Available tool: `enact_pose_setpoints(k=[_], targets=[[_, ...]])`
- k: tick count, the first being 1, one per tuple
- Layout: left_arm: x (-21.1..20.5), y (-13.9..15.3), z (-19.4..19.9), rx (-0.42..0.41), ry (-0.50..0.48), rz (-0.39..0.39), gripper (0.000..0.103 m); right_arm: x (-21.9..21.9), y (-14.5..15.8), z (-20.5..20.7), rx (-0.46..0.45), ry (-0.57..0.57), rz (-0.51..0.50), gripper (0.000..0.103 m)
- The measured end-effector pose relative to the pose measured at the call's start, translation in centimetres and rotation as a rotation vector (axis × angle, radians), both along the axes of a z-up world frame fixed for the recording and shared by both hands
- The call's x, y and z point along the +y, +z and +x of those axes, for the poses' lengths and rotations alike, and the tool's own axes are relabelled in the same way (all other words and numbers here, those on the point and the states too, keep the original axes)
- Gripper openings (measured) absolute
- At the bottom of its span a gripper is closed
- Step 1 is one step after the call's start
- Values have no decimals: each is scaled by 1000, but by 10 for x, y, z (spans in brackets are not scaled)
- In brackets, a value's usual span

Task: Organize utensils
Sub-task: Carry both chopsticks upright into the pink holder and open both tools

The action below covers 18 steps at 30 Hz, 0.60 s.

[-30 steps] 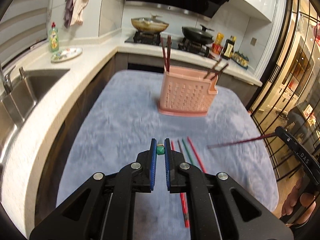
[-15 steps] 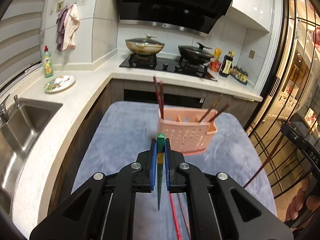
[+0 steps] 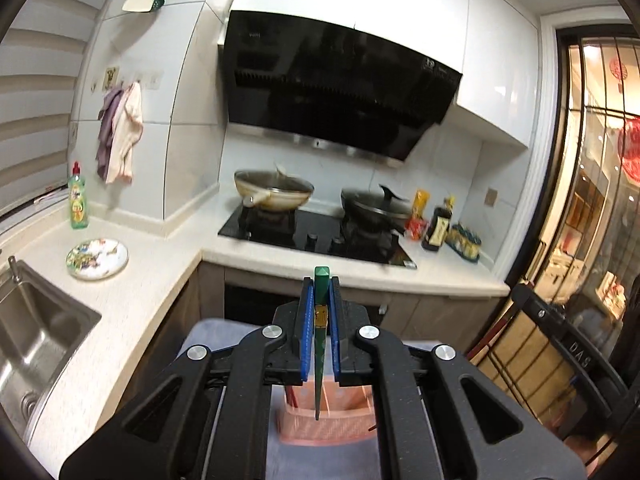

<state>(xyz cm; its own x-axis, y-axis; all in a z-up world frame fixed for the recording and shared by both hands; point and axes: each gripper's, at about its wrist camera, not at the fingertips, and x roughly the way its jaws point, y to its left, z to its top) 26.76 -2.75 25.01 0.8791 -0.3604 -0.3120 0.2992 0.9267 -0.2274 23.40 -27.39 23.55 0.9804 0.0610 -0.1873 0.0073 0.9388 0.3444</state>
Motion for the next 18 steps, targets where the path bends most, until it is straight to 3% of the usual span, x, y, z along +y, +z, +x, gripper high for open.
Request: enact_pose_setpoints(k=[5, 14, 18], targets=[[-8, -8, 32, 16, 25, 1, 7, -3, -6, 35, 14, -23, 13, 7], [-14, -62, 60, 121, 16, 33, 7, -5, -68, 71, 159, -32, 13, 7], [-17, -78, 65, 154, 11, 42, 7, -4, -82, 75, 193, -34, -1, 7]])
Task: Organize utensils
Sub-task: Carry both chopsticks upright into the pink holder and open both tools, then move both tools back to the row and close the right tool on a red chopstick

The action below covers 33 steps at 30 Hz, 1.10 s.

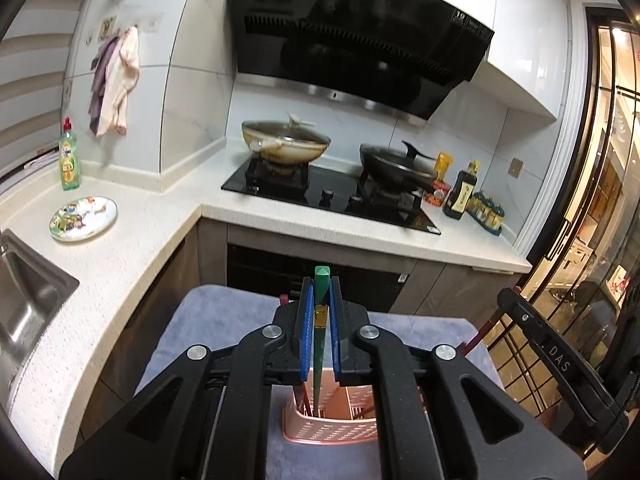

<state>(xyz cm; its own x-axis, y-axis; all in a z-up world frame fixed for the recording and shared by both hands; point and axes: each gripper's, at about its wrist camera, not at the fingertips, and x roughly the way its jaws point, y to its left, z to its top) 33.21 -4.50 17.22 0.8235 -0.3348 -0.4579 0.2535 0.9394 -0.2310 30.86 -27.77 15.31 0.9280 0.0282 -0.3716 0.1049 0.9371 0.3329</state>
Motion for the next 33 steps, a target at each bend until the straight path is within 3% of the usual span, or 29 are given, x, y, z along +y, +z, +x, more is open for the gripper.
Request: enact_pose_setpoints(k=[7, 9, 11, 21, 33], targets=[[-2, -9, -3, 15, -15, 3, 10, 0, -8, -8, 16, -11, -12, 13], [1, -8, -5, 19, -9, 0, 26, -1, -7, -15, 11, -10, -8, 13], [5, -5, -12, 7, 1, -5, 33, -2, -4, -22, 5, -5, -9, 13], [5, 0, -53, -25, 32, 89, 34, 10, -3, -75, -17, 28, -48, 23], [6, -19, -106, 8, 37, 189, 34, 33, -19, -144, 17, 72, -136, 23]])
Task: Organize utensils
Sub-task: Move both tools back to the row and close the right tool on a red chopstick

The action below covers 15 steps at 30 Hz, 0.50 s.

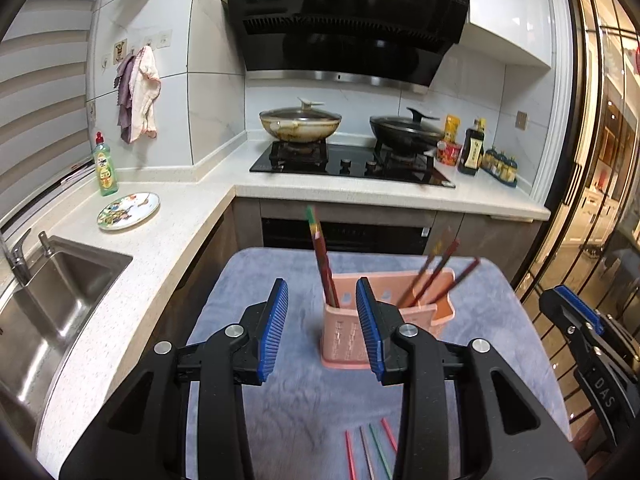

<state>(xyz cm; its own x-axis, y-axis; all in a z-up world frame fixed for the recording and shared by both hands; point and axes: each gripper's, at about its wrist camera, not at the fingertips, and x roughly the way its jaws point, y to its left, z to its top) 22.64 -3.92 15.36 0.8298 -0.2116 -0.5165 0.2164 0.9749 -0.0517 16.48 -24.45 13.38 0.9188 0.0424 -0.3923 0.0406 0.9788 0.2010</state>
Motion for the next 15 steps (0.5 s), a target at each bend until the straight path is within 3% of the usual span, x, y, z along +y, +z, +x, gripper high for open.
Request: enact_pose_setpoints(k=[8, 15], targets=[[9, -26, -36, 42, 3, 34, 34, 9, -36, -44, 84, 22, -11, 23], [19, -63, -67, 105, -4, 50, 34, 16, -87, -87, 201, 43, 0, 23]])
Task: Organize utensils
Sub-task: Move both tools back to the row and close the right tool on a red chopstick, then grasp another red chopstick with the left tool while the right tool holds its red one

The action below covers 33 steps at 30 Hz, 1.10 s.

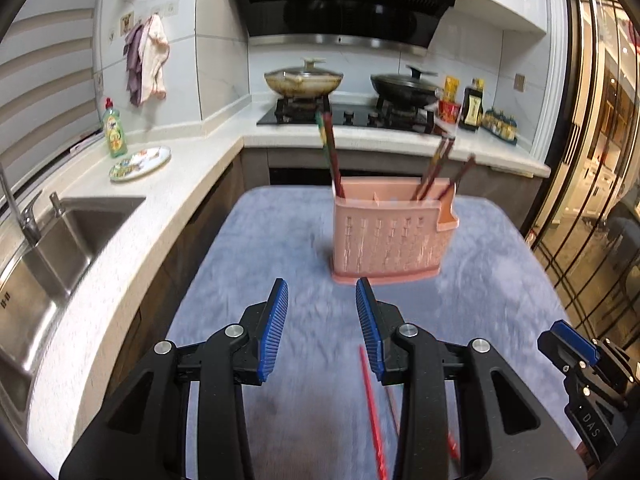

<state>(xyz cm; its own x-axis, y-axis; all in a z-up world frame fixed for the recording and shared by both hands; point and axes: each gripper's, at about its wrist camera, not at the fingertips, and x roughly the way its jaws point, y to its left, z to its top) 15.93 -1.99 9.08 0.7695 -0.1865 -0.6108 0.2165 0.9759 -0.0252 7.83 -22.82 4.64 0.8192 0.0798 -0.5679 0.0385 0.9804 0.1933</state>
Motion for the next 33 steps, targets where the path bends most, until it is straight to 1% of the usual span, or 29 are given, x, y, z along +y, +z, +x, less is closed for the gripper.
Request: enact_pose_setpoints(k=[6, 12, 17, 22, 27, 32, 33], targets=[[3, -36, -29, 68, -9, 19, 34, 7, -34, -23, 82, 14, 8, 23], [7, -61, -48, 132, -11, 16, 34, 19, -63, -40, 146, 31, -23, 23], [7, -84, -62, 185, -18, 31, 35, 27, -87, -50, 203, 48, -14, 23], [8, -102, -72, 229, -25, 41, 35, 30, -102, -54, 238, 62, 6, 23], [11, -113, -77, 261, -21, 35, 35, 36, -112, -55, 263, 73, -3, 21], [12, -122, -81, 283, -24, 38, 35, 39, -121, -54, 286, 76, -11, 18], [12, -123, -81, 287, -25, 38, 35, 39, -123, -54, 292, 76, -14, 16]])
